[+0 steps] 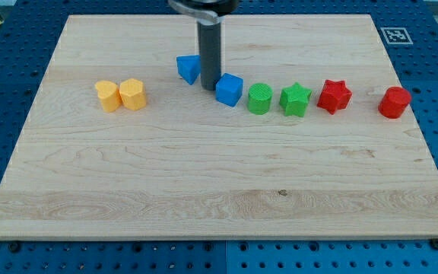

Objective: Push the blue triangle above the yellow heart

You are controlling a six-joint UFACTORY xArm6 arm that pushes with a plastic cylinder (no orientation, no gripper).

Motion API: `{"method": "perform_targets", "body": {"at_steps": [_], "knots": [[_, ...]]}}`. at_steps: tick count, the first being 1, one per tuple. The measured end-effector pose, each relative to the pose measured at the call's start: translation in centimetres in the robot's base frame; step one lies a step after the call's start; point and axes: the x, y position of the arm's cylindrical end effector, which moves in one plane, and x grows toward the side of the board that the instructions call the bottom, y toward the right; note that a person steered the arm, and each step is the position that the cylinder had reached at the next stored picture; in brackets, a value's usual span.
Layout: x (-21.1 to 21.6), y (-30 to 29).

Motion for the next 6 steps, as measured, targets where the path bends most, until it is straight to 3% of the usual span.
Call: {"method": "perform_targets", "body": {"at_steps": [1, 3, 5, 6], "knots": [[-1.8, -0.7], [-1.7, -14.2], [-6.2, -8.1], [-7.2, -9.2]]}}
